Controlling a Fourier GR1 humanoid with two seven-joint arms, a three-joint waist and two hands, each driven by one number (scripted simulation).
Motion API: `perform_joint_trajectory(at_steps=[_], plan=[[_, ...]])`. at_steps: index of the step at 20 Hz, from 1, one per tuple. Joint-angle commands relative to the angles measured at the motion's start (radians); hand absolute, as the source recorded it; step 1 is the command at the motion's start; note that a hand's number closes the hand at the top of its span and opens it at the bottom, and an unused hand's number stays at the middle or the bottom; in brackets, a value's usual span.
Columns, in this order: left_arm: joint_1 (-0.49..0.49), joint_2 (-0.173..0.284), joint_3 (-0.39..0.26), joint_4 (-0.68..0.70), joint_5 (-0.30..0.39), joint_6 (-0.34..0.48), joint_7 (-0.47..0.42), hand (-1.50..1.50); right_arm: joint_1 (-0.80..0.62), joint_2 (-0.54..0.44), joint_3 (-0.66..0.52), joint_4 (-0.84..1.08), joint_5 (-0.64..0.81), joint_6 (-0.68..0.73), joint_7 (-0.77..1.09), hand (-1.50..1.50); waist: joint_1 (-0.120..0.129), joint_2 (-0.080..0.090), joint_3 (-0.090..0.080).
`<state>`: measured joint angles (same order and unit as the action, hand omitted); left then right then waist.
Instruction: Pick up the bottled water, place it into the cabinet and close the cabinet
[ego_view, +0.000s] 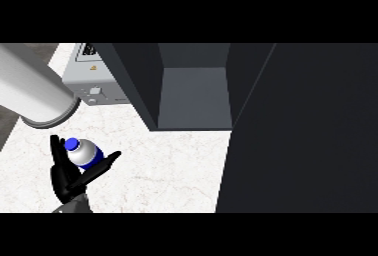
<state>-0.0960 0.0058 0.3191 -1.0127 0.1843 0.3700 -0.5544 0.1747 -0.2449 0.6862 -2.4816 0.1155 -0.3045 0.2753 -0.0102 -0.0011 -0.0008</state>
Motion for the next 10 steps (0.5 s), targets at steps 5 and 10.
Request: perform_joint_trajectory(at_steps=[5, 10], plan=[[-0.011, 0.043, 0.064, 0.194, 0.071, -0.080, -0.166, -1.50, -0.032, -0.009, 0.016, -0.124, 0.083, -0.011, 0.119, -1.50, 0.004, 0.000, 0.000], [-0.091, 0.049, 0.096, 0.332, 0.113, -0.141, -0.265, -1.50, 0.033, -0.057, -0.004, -0.105, 0.038, -0.003, 0.031, -1.50, -0.003, 0.002, 0.000]])
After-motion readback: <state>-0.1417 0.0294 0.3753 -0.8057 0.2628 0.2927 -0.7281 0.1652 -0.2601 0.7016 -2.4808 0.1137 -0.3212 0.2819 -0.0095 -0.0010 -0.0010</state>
